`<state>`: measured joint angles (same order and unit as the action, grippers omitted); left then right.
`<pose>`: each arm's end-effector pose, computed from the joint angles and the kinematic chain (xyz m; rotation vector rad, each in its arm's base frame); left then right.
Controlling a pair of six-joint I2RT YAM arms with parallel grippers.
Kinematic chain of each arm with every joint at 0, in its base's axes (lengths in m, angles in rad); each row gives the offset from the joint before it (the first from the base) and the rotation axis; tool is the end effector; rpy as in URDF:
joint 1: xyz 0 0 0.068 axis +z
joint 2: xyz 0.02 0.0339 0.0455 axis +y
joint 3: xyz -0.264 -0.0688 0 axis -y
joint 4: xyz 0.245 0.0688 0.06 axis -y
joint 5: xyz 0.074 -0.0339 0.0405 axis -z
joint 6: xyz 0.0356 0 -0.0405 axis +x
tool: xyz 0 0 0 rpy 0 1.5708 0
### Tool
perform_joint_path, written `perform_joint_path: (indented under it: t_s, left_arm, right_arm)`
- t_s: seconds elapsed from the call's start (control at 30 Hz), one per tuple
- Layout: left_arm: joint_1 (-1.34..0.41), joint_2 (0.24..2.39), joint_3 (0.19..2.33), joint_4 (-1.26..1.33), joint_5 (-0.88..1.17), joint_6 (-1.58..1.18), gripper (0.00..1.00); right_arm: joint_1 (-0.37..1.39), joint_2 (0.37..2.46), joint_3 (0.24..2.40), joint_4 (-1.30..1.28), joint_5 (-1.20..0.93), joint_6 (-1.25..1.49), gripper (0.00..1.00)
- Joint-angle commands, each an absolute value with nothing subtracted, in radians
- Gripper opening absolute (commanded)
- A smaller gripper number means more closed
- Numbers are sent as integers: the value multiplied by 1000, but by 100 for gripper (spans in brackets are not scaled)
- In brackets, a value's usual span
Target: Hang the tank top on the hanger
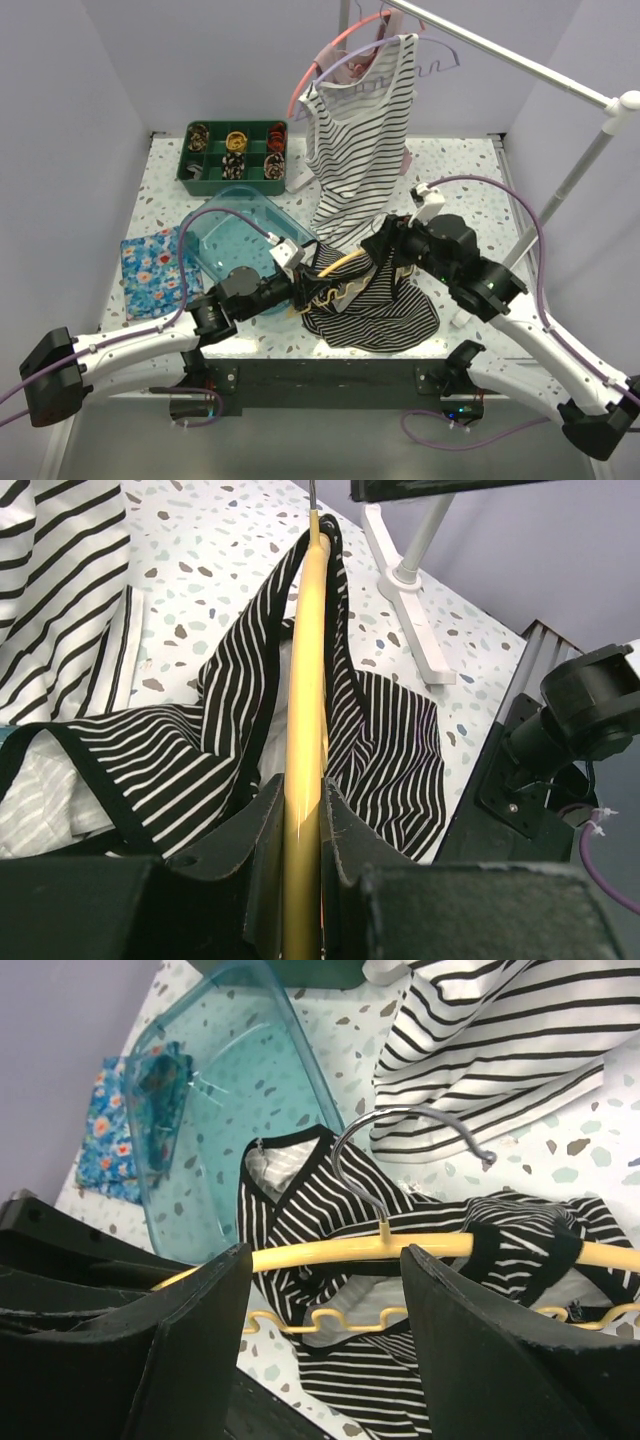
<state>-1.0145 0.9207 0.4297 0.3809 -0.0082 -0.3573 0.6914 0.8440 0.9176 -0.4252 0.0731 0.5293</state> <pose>0.1130 -0.1811 0.2490 0.5706 1.6939 -1.0082 0.1460 0.1174 0.3509 -0.1107 1.9912 0.7382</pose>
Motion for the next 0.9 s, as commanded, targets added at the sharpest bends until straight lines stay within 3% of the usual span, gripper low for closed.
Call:
perform_joint_path:
  t_s: [0.0,0.3,0.87]
  left_arm:
    - [-1011,911,486,508,28,-374,0]
    - [-1011,914,500,497,51,-380,0]
    - [-1011,956,526,517,51,-416,0]
  right_arm:
    - [716,874,946,-345,239,474,65]
    - [755,945,963,-293,311,442,49]
    - [792,962,894,-273,394,442,40]
